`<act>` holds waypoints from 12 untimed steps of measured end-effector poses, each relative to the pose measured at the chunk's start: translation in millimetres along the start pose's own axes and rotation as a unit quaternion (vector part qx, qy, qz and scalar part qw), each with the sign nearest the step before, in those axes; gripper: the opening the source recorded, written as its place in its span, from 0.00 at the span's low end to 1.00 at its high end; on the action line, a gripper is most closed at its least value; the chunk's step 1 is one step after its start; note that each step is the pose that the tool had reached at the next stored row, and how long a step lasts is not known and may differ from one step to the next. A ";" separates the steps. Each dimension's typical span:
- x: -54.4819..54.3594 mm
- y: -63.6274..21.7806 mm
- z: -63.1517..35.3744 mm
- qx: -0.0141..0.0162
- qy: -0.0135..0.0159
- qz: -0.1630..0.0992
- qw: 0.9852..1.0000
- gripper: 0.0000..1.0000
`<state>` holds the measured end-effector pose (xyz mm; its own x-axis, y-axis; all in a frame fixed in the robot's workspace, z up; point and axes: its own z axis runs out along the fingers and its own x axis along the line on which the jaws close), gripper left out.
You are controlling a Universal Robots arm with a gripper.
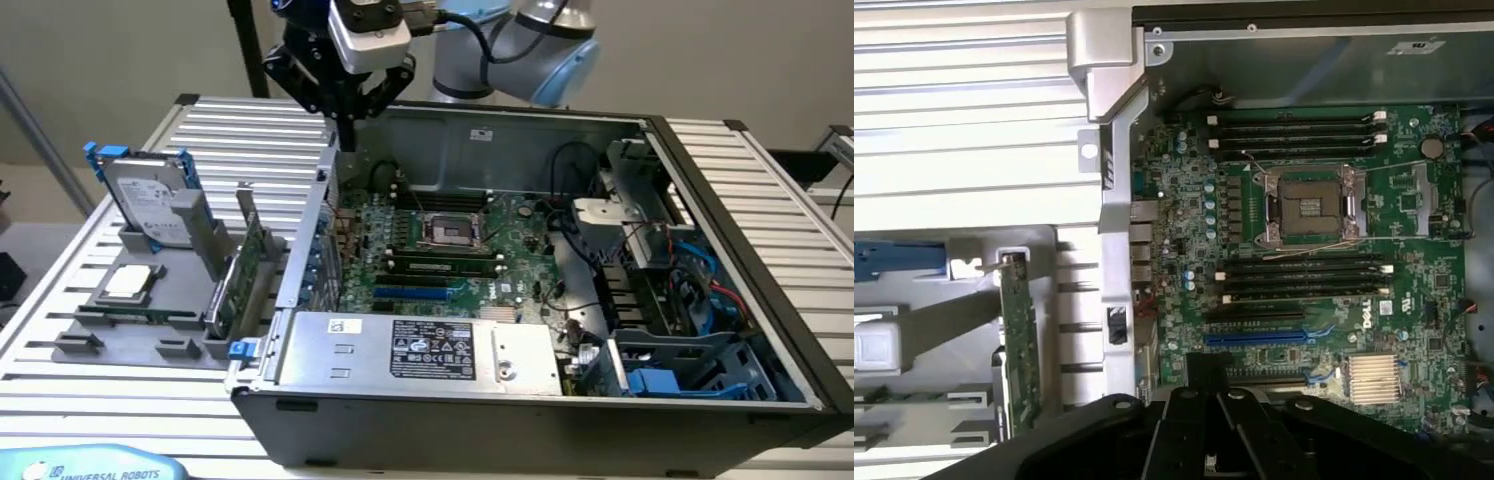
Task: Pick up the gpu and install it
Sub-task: 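Reach for the gpu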
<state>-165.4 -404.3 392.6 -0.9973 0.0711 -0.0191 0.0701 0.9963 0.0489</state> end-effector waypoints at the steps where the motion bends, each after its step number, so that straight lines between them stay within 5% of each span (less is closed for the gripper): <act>1: 4.4 -0.9 -0.1 0.000 0.000 0.000 1.000 0.11; 12: 53.9 -10.7 -1.1 0.000 0.000 0.000 1.000 0.11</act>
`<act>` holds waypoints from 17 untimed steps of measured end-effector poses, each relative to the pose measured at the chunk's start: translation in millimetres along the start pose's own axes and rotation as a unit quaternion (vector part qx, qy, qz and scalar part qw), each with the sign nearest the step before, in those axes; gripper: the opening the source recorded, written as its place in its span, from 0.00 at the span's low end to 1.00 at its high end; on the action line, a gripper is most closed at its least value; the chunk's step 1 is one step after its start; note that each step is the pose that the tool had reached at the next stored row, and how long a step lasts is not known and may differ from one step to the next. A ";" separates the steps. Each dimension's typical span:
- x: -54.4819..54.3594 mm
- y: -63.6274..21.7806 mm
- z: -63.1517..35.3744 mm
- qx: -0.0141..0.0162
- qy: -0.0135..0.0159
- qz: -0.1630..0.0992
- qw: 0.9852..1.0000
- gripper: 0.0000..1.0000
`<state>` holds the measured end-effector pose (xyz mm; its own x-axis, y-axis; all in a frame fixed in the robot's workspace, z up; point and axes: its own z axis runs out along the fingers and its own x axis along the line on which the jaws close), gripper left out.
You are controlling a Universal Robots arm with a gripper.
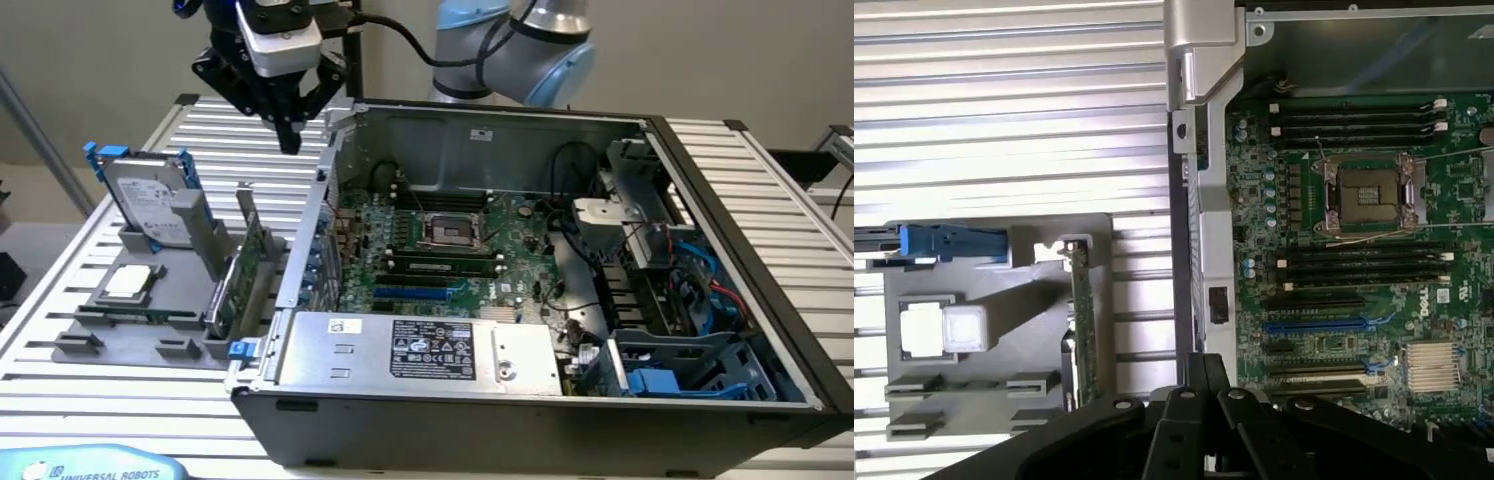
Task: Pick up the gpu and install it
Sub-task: 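Reach for the gpu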
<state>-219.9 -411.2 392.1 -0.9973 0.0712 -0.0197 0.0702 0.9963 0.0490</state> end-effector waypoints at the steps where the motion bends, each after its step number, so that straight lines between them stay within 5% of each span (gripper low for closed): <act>1: 4.4 -0.8 0.1 0.000 0.000 0.000 1.000 0.11; 17: 76.9 -13.7 11.5 0.001 0.001 0.000 1.000 0.11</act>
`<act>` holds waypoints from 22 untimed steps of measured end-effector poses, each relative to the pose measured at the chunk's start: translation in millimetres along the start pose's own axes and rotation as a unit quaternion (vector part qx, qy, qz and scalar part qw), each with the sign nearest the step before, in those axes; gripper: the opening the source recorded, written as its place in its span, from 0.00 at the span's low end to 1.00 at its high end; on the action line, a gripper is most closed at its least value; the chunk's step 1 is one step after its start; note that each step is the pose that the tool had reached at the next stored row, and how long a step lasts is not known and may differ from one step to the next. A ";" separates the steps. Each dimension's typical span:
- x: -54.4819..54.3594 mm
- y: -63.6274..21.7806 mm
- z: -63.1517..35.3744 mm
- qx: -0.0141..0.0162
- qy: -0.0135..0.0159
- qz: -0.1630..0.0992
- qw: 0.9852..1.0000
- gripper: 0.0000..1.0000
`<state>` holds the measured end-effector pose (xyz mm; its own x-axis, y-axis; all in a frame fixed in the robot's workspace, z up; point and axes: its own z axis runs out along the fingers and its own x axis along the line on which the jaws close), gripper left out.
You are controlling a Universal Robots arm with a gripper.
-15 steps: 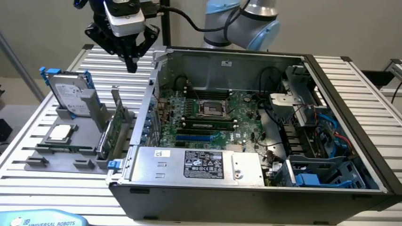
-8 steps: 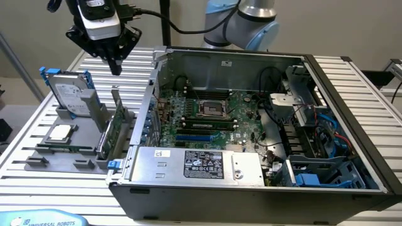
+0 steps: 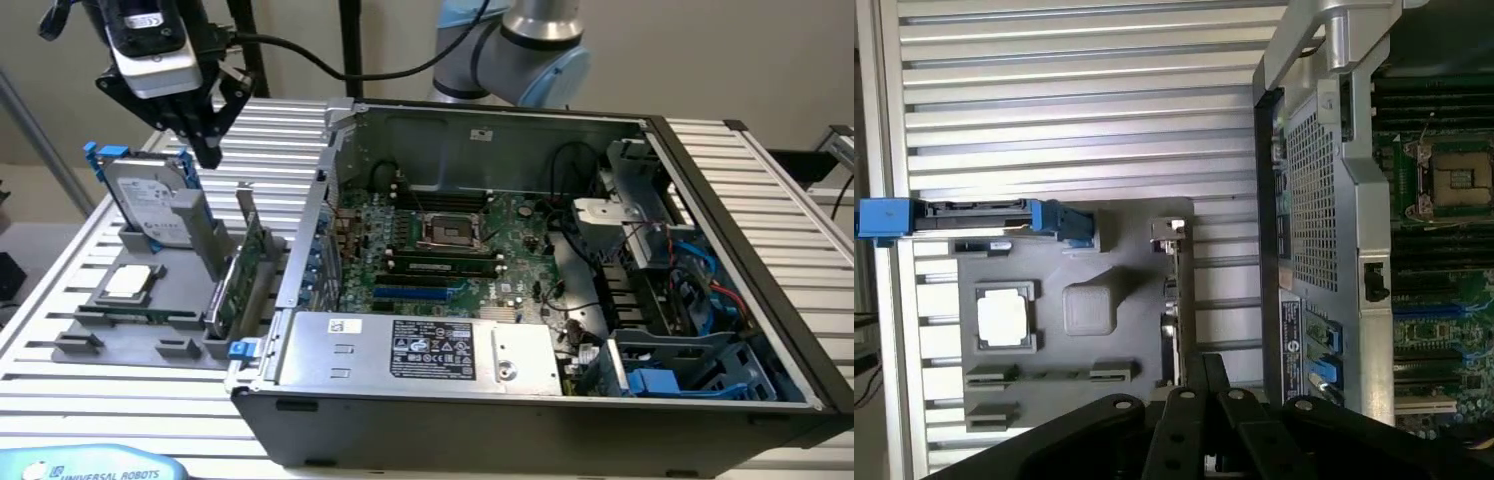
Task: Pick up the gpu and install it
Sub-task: 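Reach for the gpu, then pick up the gpu and move the gpu toward the slot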
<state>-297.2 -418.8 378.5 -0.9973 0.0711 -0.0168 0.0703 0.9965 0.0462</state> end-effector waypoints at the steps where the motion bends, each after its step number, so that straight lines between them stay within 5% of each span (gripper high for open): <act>1: 4.2 -1.0 0.9 0.000 0.000 0.000 1.000 0.11; 17: 10.6 -4.7 1.7 0.000 0.002 0.000 1.000 0.12; 22: 10.6 -4.6 1.8 0.000 0.002 0.000 1.000 0.30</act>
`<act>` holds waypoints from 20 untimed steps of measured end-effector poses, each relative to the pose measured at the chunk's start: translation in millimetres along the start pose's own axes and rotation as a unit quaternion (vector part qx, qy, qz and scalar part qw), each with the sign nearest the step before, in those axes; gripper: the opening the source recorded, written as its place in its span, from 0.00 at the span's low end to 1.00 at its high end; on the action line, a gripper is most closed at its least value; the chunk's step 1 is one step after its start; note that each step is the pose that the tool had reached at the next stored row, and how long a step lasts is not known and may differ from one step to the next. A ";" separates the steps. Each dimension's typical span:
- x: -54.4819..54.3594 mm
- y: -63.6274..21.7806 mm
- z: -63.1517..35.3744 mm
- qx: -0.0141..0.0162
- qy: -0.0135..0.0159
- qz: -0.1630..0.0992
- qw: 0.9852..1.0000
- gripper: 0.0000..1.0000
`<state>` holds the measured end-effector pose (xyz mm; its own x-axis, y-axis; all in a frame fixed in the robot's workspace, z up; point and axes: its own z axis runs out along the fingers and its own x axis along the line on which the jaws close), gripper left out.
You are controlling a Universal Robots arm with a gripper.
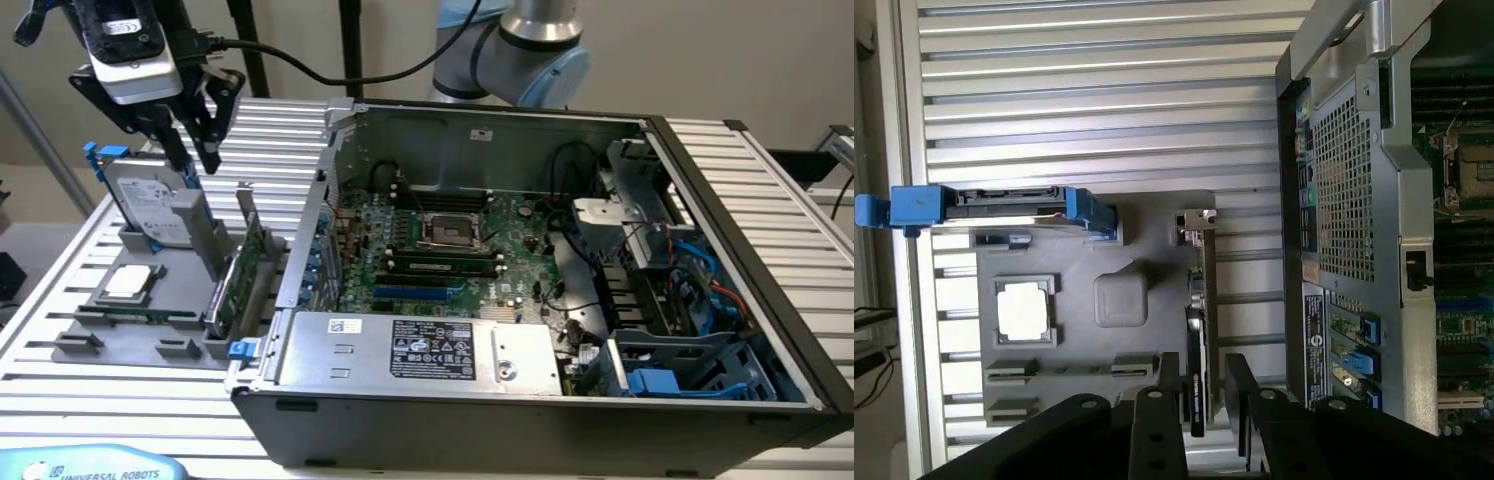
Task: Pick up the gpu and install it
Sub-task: 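Pick up the gpu and move the gpu toward the slot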
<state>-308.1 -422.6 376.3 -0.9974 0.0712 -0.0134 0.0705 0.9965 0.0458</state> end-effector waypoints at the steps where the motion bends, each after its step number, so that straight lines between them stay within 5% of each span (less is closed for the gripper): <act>1: 0.0 0.0 0.0 0.000 0.000 0.000 1.000 0.42; 5: 0.6 -0.1 1.9 0.000 -0.001 0.000 1.000 0.54; 20: 10.5 -10.8 28.6 0.000 -0.001 0.000 1.000 0.54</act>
<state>-318.8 -431.3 347.1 -0.9973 0.0715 -0.0149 0.0708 0.9965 0.0456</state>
